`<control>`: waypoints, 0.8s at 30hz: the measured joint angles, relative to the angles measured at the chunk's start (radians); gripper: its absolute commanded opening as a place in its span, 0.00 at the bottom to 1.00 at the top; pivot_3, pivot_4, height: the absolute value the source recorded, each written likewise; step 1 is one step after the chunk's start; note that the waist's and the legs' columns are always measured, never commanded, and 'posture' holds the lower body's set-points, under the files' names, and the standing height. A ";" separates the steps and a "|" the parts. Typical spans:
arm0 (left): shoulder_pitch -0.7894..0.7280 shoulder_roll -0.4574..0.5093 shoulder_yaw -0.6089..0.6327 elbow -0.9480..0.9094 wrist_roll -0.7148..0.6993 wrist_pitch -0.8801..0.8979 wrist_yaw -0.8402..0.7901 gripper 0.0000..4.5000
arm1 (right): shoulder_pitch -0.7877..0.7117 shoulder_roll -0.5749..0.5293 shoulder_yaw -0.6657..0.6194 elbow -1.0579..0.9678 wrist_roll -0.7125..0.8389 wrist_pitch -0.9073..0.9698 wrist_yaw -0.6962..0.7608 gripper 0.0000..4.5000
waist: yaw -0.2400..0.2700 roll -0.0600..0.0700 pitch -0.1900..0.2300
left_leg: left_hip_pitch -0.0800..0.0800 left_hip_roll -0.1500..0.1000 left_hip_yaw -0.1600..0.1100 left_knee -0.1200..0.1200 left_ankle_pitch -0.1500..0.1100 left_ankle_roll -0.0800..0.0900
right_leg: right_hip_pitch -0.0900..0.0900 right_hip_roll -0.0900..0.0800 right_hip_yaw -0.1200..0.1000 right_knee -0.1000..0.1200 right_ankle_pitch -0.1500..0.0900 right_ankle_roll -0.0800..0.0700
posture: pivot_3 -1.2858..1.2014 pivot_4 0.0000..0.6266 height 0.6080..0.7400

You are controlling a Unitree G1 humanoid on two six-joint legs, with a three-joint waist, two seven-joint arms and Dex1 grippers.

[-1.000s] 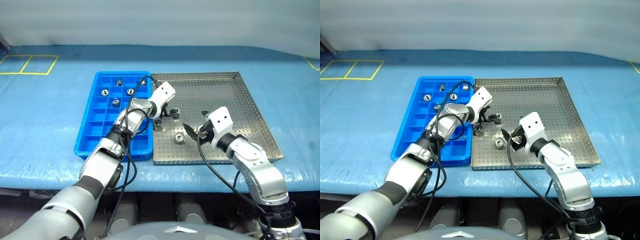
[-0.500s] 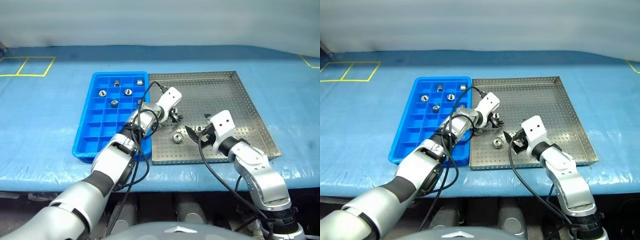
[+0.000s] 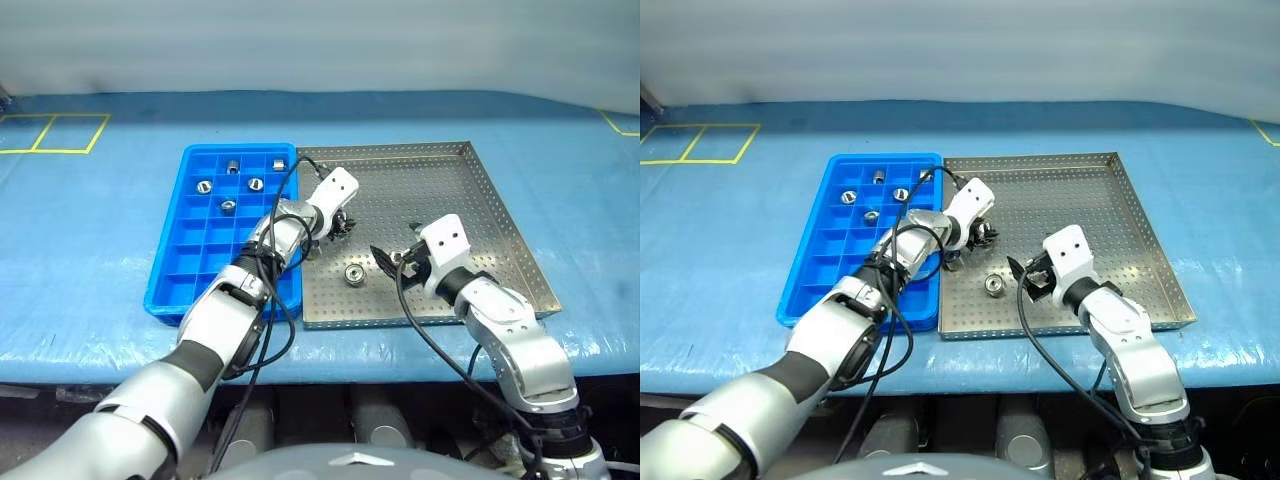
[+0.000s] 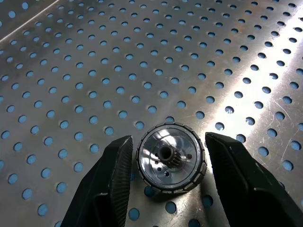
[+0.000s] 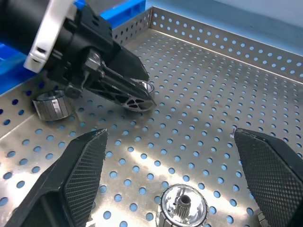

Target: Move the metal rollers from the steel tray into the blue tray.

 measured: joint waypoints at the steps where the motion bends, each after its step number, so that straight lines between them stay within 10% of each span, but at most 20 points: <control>1: 0.011 0.006 0.003 -0.030 -0.005 0.003 -0.009 0.57 | -0.001 0.000 0.001 0.012 0.001 0.000 0.006 1.00 | 0.002 0.000 0.000 | 0.000 0.000 0.000 0.000 0.000 0.000 | 0.000 0.000 0.000 0.000 0.000 0.000 | 0.47 0.24 1.00; 12: 0.064 0.077 0.020 -0.335 -0.047 0.112 -0.100 0.57 | -0.021 -0.027 0.023 0.064 0.004 0.000 0.082 1.00 | 0.013 0.000 0.000 | 0.001 0.000 0.000 0.000 0.001 0.000 | 0.000 0.000 0.001 0.002 0.000 0.000 | 0.48 0.24 1.00; 19: 0.071 0.042 -0.004 -0.238 -0.025 0.097 -0.027 0.99 | -0.048 -0.010 0.032 0.066 -0.004 -0.013 0.078 1.00 | 0.022 0.000 0.000 | 0.001 0.000 0.000 0.000 0.001 0.000 | 0.000 0.000 0.001 0.002 0.000 0.000 | 0.47 0.24 1.00; 24: 0.060 0.025 -0.023 -0.139 0.006 0.033 0.004 0.99 | -0.023 -0.008 0.031 0.064 -0.008 -0.015 0.064 1.00 | 0.021 0.000 0.000 | 0.001 0.000 0.000 0.000 0.001 0.000 | 0.000 0.000 0.001 0.002 0.000 0.000 | 0.46 0.24 1.00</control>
